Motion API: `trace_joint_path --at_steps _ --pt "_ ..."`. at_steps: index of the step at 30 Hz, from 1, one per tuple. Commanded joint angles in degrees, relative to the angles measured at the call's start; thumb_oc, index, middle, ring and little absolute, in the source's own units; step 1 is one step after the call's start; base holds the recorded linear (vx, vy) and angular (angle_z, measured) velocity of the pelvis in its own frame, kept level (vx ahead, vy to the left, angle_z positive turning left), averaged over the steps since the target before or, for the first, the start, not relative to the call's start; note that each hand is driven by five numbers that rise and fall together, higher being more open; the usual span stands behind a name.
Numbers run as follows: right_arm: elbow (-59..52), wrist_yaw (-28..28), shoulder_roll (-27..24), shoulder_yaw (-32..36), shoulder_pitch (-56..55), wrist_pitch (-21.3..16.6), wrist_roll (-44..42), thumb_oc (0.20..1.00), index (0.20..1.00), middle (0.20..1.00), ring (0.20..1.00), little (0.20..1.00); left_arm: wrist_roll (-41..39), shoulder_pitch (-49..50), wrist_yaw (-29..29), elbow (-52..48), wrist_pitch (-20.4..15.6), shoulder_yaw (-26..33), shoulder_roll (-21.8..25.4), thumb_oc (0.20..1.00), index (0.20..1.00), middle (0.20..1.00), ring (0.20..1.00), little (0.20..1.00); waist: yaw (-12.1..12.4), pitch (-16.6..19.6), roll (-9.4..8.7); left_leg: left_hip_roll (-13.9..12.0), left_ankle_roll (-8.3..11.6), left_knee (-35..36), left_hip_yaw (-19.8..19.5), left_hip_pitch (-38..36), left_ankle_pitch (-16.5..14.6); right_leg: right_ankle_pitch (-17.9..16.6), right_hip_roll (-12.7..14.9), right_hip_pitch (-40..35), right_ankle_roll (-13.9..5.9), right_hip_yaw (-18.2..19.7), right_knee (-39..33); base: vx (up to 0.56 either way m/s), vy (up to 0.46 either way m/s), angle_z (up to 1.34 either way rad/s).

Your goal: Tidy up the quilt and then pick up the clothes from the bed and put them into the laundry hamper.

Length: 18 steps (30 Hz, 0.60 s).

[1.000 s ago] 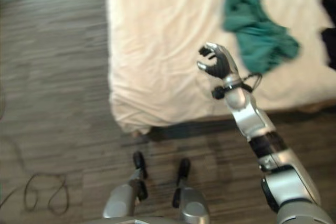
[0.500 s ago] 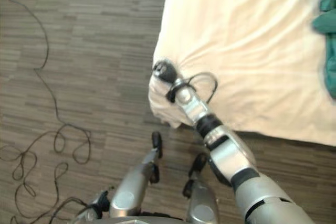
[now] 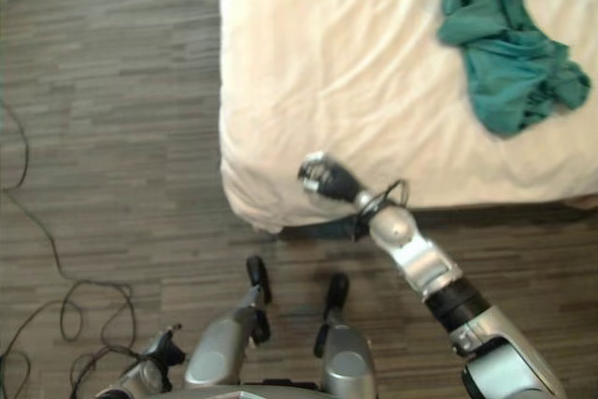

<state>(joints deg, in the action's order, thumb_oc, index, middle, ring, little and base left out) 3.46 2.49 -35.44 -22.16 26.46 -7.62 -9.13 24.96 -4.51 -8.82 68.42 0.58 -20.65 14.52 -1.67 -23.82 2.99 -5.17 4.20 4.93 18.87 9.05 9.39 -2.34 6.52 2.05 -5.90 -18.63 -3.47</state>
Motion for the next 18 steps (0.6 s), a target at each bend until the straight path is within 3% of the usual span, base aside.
trace_joint_path --at_steps 1,4,7,11,14,18 --pt "9.1 -8.6 4.2 -0.5 8.4 -2.5 -0.8 0.2 0.2 0.2 0.2 0.2 -1.3 -1.0 -3.2 1.9 1.4 -1.7 -1.0 1.0 1.0 1.0 1.0 1.0 1.6 -0.2 -1.47 -4.0 5.41 0.1 0.5 -3.8 -5.3 1.5 3.7 5.3 -4.55 3.0 1.5 -0.06 0.115 -0.44" --pt "23.9 -14.2 4.4 2.2 11.3 0.4 -0.2 0.2 0.2 0.2 0.2 0.2 -3.0 -2.8 -5.2 1.1 1.8 -1.7 -1.9 1.0 1.0 1.0 1.0 1.0 1.3 -1.3 -1.15 -3.2 4.44 0.1 1.1 -4.2 -5.8 1.2 3.6 6.2 -4.6 4.5 2.0 -0.04 0.095 -0.36" --pt "34.6 -16.0 4.0 5.9 8.1 2.7 0.4 0.2 0.2 0.2 0.2 0.2 -3.7 -3.9 -5.9 0.8 2.2 -1.5 -2.1 1.0 1.0 1.0 1.0 1.0 0.9 -2.2 -1.19 -2.9 4.0 0.1 1.1 -4.1 -5.7 0.9 3.8 6.7 -4.68 4.9 2.3 -0.03 0.063 -0.09" --pt "45.7 -15.1 4.7 10.2 0.8 4.3 1.0 0.2 0.2 0.2 0.2 0.2 -2.5 -4.8 -5.8 1.4 2.5 -1.7 -1.6 1.0 1.0 1.0 1.0 1.0 -0.1 -2.0 -1.35 -2.4 3.51 0.1 0.9 -4.1 -6.2 1.0 4.2 6.9 -4.73 5.2 2.8 0.0 0.056 -0.05" --pt "58.0 -13.7 8.7 14.8 -9.9 6.1 1.4 0.2 0.2 0.2 0.2 0.2 -1.3 -5.7 -4.9 2.2 2.5 -1.6 -0.2 1.0 1.0 1.0 1.0 1.0 -1.9 -1.0 -2.53 -1.6 2.69 0.1 0.9 -5.1 -7.3 1.6 4.2 6.6 -4.83 6.5 3.6 0.02 0.016 0.01" --pt "65.4 -11.6 11.2 17.7 -17.7 7.9 2.0 0.2 0.2 0.2 0.2 0.2 -1.4 -6.7 -4.1 2.1 2.1 -1.6 1.7 1.0 1.0 1.0 1.0 1.0 -3.7 -0.3 -3.7 -1.4 2.47 0.1 1.2 -6.1 -7.8 2.4 3.8 6.5 -4.8 8.3 4.3 0.03 -0.017 -0.13"
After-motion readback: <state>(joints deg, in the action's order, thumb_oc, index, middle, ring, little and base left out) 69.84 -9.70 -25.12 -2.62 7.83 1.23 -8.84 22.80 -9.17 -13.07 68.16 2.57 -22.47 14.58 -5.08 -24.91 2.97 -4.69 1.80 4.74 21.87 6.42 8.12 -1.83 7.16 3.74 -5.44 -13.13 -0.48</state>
